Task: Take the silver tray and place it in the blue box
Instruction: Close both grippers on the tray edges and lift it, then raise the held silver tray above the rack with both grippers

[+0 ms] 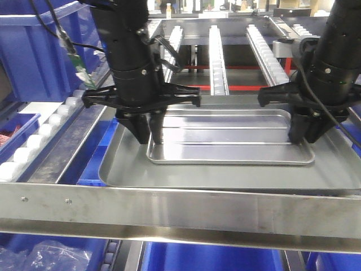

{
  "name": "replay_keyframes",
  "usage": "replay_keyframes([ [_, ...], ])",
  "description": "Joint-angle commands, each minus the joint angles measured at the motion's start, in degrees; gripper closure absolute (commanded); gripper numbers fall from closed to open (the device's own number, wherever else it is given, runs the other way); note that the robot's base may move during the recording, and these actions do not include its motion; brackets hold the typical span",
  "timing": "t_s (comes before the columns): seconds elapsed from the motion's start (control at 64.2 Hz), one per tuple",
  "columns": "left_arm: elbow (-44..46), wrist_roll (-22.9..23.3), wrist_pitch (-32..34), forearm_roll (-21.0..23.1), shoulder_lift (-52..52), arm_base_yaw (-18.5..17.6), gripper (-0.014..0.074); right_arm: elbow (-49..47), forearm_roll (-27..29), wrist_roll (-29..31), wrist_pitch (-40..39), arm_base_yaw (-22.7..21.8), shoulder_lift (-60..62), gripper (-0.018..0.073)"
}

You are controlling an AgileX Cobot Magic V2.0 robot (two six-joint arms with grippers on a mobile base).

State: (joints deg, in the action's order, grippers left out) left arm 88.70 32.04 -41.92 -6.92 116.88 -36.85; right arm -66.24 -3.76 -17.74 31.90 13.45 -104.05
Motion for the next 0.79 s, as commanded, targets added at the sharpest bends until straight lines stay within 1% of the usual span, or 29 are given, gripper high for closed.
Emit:
replay_keyframes([
  [0.0, 1.5, 0.3, 1.8, -0.7, -2.7, 0.0, 0.0699, -1.1, -0.7, 0.2, -1.6, -0.3, 1.4, 0.0514],
  [0.031, 1.7, 0.3, 1.8, -0.7, -2.7, 0.0, 0.0693, -1.1, -0.7, 0.2, -1.4, -0.3, 1.5, 0.0499],
  [0.14, 3.0, 0.3, -0.6, -1.7, -2.9, 0.0, 0.0694, -1.1, -0.7, 0.2, -0.2, -0.3, 2.9, 0.0503],
  [0.311, 7.5, 0.3, -8.0, -3.9, -5.1, 0.0, 0.0694, -1.1, -0.7, 0.2, 3.0, -0.3, 8.3, 0.0503],
  [0.561, 8.2, 0.3, -11.2, -3.8, -13.4, -0.9, 0.0694, -1.1, -0.7, 0.2, 9.6, -0.1, 19.3, 0.0503],
  [0.576, 8.2, -0.2, -15.9, -6.4, -18.4, -2.4, 0.0694, -1.1, -0.7, 0.2, 14.0, 0.6, 25.8, 0.0503],
  [0.669, 8.2, -0.2, -19.4, -8.9, -21.2, -4.6, 0.0694, -1.1, -0.7, 0.2, 15.8, 1.3, 29.5, 0.0503],
  [0.778, 7.9, -0.2, -21.4, -9.4, -24.3, -7.7, 0.0694, -1.0, -0.7, 0.1, 19.1, 2.2, 33.9, 0.0503],
])
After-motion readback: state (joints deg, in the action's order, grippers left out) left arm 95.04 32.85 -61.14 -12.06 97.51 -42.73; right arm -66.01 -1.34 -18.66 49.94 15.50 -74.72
